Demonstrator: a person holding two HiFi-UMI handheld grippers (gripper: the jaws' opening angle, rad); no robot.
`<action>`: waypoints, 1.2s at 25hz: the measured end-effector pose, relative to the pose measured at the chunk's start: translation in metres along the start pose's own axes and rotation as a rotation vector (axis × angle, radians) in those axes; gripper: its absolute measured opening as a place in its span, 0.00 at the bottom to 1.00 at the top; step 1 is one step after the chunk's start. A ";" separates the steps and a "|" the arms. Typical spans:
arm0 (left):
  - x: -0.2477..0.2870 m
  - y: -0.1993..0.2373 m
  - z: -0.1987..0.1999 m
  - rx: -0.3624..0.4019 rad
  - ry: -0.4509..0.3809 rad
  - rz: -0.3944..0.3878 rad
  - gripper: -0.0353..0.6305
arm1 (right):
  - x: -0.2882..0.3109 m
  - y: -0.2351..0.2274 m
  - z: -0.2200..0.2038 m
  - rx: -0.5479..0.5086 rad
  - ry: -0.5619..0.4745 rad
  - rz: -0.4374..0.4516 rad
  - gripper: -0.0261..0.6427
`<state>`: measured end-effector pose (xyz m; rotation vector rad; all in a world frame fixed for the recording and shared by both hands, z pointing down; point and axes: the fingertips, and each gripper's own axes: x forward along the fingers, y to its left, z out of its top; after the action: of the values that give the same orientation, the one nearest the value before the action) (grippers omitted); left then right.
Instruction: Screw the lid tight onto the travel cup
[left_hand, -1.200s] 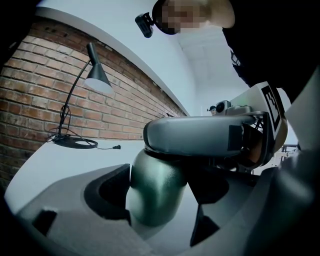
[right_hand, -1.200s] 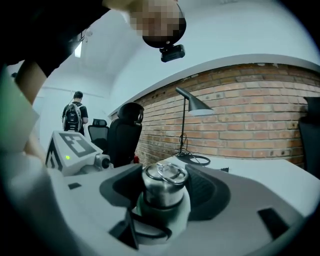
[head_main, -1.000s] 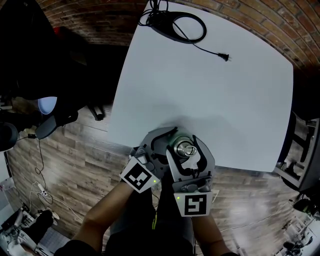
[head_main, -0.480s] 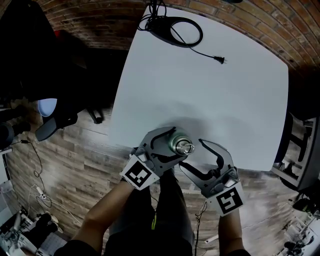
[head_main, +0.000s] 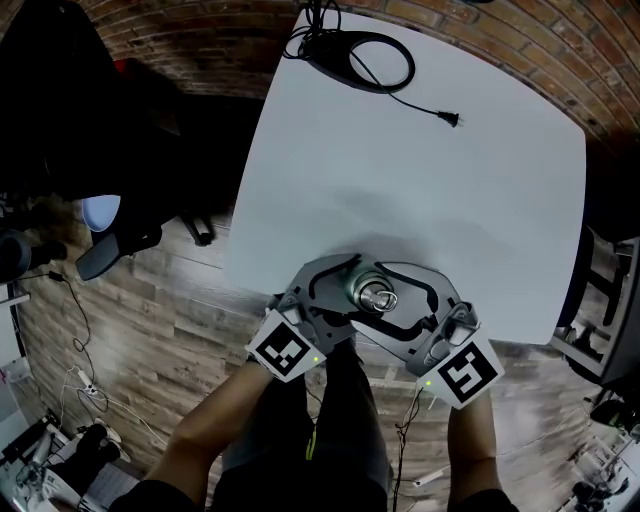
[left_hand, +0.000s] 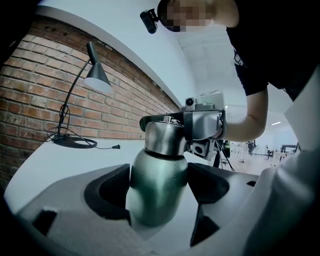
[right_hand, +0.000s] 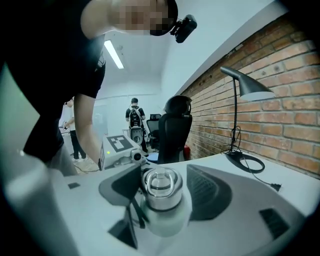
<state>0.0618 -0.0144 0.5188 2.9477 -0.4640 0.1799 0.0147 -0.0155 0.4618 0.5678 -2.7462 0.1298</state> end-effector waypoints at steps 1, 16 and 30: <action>0.000 0.000 0.000 0.003 0.000 -0.002 0.57 | 0.000 0.001 -0.001 0.010 -0.007 0.000 0.46; 0.001 0.000 0.000 0.014 0.006 -0.009 0.57 | -0.013 -0.017 0.007 0.170 -0.240 -0.653 0.44; 0.001 0.000 0.000 -0.001 0.006 -0.002 0.57 | -0.016 -0.019 0.001 0.206 -0.241 -0.912 0.43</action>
<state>0.0624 -0.0145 0.5185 2.9454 -0.4609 0.1881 0.0363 -0.0270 0.4559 1.9089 -2.4011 0.1223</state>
